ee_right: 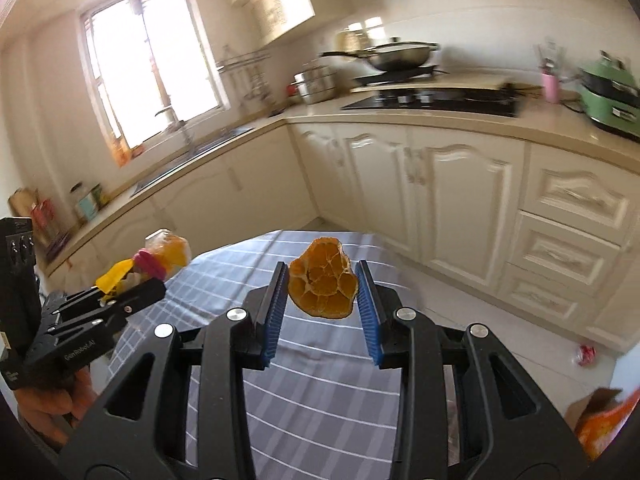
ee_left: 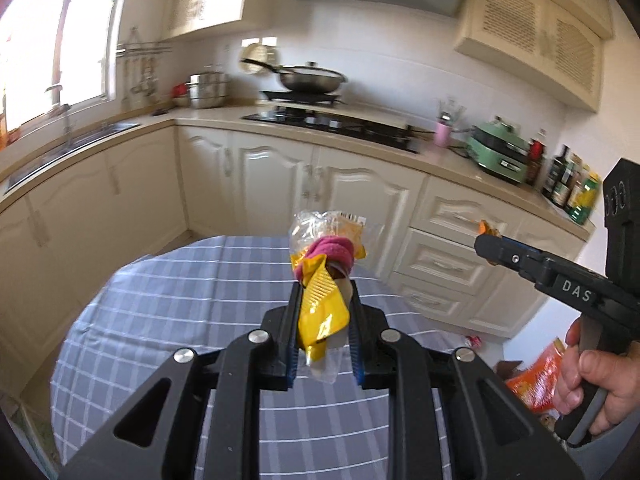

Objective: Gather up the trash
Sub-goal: 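Carry the wrapped item and orange shell with both tools over the bin, then open both tools to drop the item and shell into the bin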

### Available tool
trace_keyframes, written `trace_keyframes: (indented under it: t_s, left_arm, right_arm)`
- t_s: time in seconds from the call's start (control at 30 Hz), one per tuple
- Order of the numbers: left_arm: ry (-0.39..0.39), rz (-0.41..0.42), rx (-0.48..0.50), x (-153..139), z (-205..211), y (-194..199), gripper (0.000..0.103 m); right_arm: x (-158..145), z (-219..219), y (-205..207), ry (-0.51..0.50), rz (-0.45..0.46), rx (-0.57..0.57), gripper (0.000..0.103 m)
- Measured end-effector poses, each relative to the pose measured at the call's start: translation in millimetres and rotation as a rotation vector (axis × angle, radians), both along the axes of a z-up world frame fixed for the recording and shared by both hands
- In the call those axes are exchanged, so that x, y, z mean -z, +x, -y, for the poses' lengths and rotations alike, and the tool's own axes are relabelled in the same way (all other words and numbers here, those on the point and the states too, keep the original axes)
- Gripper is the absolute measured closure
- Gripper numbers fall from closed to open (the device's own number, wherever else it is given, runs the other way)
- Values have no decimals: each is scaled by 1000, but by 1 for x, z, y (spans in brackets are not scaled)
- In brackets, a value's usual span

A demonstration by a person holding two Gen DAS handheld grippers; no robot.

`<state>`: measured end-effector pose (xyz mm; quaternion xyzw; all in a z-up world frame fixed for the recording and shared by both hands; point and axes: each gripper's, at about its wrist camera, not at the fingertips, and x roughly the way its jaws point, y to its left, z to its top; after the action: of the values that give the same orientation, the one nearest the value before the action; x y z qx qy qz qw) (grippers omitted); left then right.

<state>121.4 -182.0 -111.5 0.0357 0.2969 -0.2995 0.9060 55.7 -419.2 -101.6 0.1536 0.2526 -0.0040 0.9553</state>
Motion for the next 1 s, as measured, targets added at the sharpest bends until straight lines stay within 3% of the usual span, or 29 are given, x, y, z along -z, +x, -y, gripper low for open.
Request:
trace_keyframes:
  t_s: [0.27,0.6,0.77,1.0]
  left_arm:
    - [32,-24,170,16,92,-27,84]
    - [114,-106,385,62,214,-55,84]
    - [184,-198,484,102,274,-64,84]
    - [327,-388,579,184,353,-67,84]
  right_arm:
    - [31,97,-65,65,-34,209,69]
    - [99,192,-129,162,-148,426,69]
    - [142,222,-139,253,-246,479,69]
    - [211,261,-144,408,-359,532,69]
